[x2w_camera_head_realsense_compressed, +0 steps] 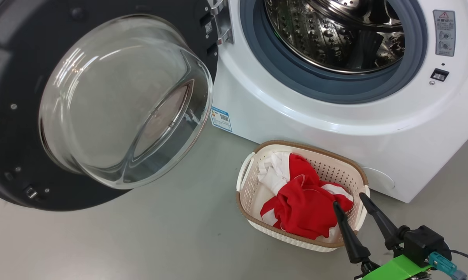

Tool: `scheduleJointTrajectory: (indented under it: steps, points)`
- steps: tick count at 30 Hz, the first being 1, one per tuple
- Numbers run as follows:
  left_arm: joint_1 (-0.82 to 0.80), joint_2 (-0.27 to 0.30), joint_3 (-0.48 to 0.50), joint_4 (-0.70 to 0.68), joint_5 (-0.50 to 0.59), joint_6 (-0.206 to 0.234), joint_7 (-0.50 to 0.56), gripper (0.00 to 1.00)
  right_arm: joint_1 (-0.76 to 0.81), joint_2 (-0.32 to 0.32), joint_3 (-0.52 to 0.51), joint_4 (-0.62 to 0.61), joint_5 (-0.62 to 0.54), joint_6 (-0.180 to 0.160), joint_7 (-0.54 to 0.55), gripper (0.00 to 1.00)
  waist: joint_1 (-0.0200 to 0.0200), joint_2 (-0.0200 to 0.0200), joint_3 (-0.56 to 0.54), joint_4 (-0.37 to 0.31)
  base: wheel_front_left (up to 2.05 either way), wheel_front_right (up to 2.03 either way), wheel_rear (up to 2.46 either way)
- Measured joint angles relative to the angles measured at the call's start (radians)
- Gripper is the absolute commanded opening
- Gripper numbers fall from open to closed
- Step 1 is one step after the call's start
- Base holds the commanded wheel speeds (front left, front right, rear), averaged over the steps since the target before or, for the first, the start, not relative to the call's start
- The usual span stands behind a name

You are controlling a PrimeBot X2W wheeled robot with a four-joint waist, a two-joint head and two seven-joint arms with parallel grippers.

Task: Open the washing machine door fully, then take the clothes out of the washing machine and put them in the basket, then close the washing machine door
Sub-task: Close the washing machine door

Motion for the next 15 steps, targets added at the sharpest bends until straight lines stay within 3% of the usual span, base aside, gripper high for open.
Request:
scheduleJointTrajectory:
  steps: [6, 15]
  points:
    - [-0.128, 0.062, 0.033, 0.280, -0.194, 0.000, 0.205, 0.00, 0.000, 0.000, -0.017, -0.005, -0.003, 0.000, 0.000, 1.00, 0.0000, 0.0000, 0.009, 0.003, 0.00, 0.00, 0.00]
    - [-0.205, 0.135, 0.018, 0.571, -0.258, 0.002, 0.527, 0.00, 0.001, 0.000, -0.026, -0.010, -0.007, 0.000, 0.000, 1.00, 0.0001, 0.0000, 0.010, 0.003, 0.00, 0.00, 0.00]
